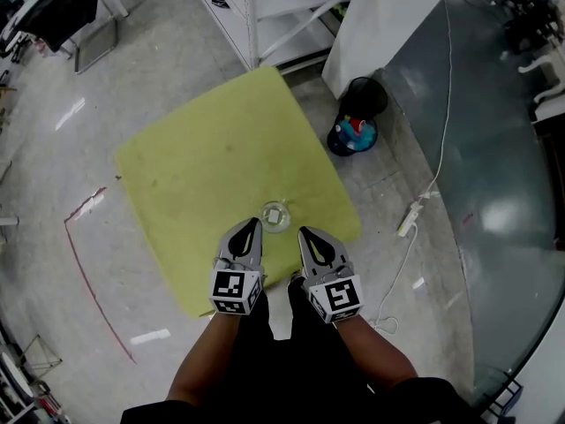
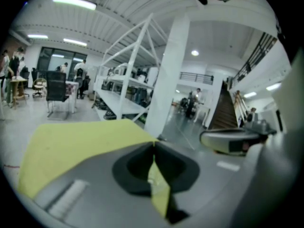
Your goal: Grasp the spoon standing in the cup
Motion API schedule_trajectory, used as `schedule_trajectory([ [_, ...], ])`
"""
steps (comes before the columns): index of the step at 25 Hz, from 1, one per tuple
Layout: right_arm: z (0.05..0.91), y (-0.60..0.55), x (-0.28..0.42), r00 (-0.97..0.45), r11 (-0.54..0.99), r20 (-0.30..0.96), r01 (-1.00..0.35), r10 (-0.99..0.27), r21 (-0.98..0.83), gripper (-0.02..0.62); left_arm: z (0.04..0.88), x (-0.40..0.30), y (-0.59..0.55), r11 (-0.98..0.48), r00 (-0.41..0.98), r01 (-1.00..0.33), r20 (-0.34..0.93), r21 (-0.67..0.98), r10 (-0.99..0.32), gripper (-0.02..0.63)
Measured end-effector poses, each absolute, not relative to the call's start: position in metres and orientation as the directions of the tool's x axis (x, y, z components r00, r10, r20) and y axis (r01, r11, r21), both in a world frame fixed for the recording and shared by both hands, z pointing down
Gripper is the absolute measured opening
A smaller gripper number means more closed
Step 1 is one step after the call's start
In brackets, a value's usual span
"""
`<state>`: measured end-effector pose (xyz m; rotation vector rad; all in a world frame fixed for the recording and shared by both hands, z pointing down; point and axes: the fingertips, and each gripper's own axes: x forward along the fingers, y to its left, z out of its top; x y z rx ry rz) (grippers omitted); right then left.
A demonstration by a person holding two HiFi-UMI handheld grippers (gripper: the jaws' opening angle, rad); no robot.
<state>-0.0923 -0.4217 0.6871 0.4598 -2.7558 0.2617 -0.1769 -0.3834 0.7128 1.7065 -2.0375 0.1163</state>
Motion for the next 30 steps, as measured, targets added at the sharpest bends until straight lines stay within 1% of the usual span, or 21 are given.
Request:
schedule_trajectory([
  [6,0.651,-0.422,-0.100,-0.906,0.929,0.307,-0.344,-0.291,-0.133,0.008,0.650,-0.175,-0.375,0.184,-0.126,-0.970,0.324,0.156,-0.938,0.012],
  [10,0.614,-0.421,-0.109,-0.924,0.927,0.242,-0.339,-0.296,-0.160,0.008,0.607,-0.180,-0.371,0.187,-0.154,-0.977,0.265,0.104,-0.952,0.012],
  [15,0.569,-0.424,-0.125,-0.950,0.953,0.159,-0.286,-0.268,-0.101,0.008,0.563,-0.182,-0.370,0.166,-0.153,-0.984,0.189,0.059,-0.970,0.012],
  [20,0.530,-0.435,-0.132,-0.949,0.952,0.089,-0.305,-0.302,-0.033,0.008,0.520,-0.180,-0.373,0.139,-0.141,-0.990,0.103,-0.034,-0.985,0.012],
  [24,0.506,-0.438,-0.138,-0.952,0.952,0.032,-0.305,-0.305,-0.003,0.007,0.501,-0.185,-0.376,0.134,-0.134,-0.991,0.079,-0.013,-0.988,0.012],
  [30,0.501,-0.434,-0.135,-0.952,0.952,0.023,-0.305,-0.305,0.023,0.006,0.493,-0.189,-0.369,0.147,-0.148,-0.989,0.052,-0.006,-0.988,0.012],
])
